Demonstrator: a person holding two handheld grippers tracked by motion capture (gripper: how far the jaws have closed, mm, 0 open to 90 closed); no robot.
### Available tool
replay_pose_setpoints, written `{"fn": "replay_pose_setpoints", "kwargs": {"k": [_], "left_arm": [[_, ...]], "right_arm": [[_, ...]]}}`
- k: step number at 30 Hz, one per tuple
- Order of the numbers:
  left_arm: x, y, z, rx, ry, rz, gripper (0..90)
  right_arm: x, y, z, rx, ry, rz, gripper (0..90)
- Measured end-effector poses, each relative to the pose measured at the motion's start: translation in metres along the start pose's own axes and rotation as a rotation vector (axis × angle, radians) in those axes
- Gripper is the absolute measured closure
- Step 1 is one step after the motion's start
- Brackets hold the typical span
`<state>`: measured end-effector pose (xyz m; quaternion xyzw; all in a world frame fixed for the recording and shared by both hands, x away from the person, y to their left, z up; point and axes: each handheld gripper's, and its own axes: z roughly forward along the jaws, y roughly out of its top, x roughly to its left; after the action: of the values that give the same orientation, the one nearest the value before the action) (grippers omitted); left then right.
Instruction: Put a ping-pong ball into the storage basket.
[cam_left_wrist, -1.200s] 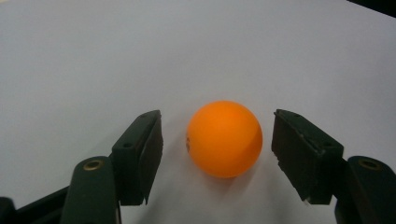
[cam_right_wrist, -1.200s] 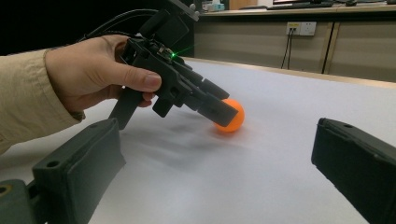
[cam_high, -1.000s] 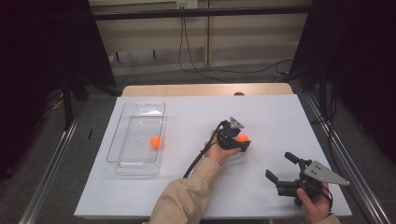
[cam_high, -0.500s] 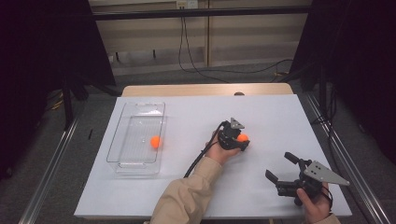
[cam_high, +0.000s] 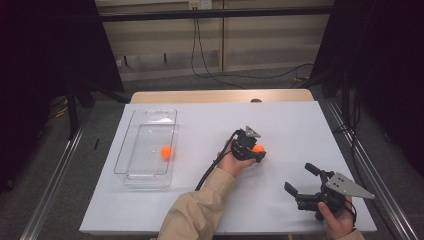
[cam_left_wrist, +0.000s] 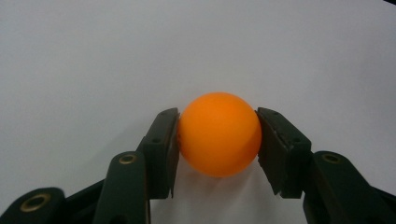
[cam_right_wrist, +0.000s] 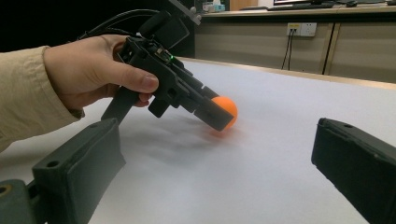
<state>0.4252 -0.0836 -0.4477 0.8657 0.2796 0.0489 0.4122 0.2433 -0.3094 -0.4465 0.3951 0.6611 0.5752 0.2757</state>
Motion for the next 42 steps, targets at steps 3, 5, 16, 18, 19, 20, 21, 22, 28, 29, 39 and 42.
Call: {"fn": "replay_pose_setpoints", "kwargs": {"k": [3,5,16,18,19,20,21,22,28,29,39,42], "left_arm": [[0.000,0.000,-0.003,-0.003,0.000,-0.007,50.8],[0.000,0.000,-0.005,-0.005,-0.004,-0.011,50.9],[0.003,-0.003,-0.015,-0.001,-0.009,-0.009,50.9],[0.003,-0.003,-0.017,0.002,-0.011,-0.009,50.9],[0.003,-0.003,-0.017,0.005,-0.011,-0.011,50.9],[0.004,-0.004,-0.018,0.007,-0.012,-0.009,50.9],[0.004,-0.004,-0.018,0.009,-0.011,-0.008,50.9],[0.004,-0.004,-0.019,0.009,-0.012,-0.008,50.9],[0.007,-0.007,-0.025,0.000,-0.009,-0.013,51.0],[0.008,-0.008,-0.026,-0.001,-0.008,-0.014,50.9],[0.015,-0.011,-0.038,-0.010,0.001,-0.048,50.9],[0.017,-0.012,-0.041,-0.017,0.000,-0.051,50.9]], "right_arm": [[0.000,0.000,0.000,0.000,0.001,0.000,1.1],[0.000,0.000,0.000,0.000,0.000,0.000,1.1],[0.001,0.000,0.001,0.001,0.000,0.004,1.1],[0.001,0.000,0.001,-0.001,0.000,0.005,1.1],[0.001,0.000,0.001,0.000,0.000,0.005,1.1],[0.001,0.000,0.001,0.000,0.000,0.005,1.2],[0.001,0.000,0.001,0.000,0.000,0.005,1.1],[0.001,0.000,0.001,-0.001,0.000,0.005,1.1],[0.001,0.000,0.001,-0.001,0.000,0.005,1.1],[0.001,0.000,0.001,-0.001,0.000,0.005,1.1],[0.001,0.000,0.001,0.003,0.002,-0.003,1.1],[0.001,0.000,0.001,0.001,0.002,-0.003,1.1]]}}
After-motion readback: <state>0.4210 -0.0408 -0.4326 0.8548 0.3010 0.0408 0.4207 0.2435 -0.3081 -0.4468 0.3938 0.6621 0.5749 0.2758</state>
